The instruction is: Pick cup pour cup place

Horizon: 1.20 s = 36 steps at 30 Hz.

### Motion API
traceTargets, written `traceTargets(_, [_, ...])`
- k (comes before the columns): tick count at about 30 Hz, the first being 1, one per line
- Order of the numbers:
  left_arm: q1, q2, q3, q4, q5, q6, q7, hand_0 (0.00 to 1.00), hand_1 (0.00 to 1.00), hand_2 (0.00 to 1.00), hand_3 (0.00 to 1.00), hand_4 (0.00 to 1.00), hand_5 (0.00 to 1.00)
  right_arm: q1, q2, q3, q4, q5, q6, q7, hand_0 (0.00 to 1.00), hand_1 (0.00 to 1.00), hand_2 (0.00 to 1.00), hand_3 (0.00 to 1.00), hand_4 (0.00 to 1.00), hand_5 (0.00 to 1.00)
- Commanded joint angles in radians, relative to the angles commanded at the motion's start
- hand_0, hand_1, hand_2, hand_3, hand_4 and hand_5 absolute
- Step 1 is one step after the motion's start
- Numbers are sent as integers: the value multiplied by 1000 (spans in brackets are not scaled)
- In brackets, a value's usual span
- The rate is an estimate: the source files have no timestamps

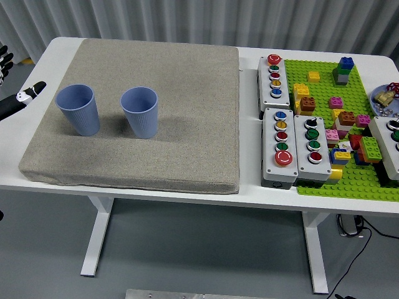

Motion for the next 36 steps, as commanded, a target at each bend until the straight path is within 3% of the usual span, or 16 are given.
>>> traceTargets(6, [36,0,29,21,-16,15,-18,998,998,998,998,964,382,2,-2,-1,0,1,2,1,765,696,713,606,171,393])
traceTargets(15, [36,-47,61,110,-50,34,-40,978,998,998,998,967,383,7,1,-6,0,2,-1,2,765,696,713,606,168,393])
traceTargets(18, [42,-60,58,106,-50,47,-48,939,998,998,998,966,393,7,2,-6,0,0,-3,2,765,696,713,605,167,393])
traceTargets(29, [60,-72,91,50,-49,45,-49,918,969,998,998,964,403,11,2,0,0,-10,-4,1,765,696,713,606,166,395])
traceTargets(36, [66,-80,110,47,-66,39,-49,902,947,998,998,962,408,12,2,6,0,-16,-3,0,765,696,712,606,164,398])
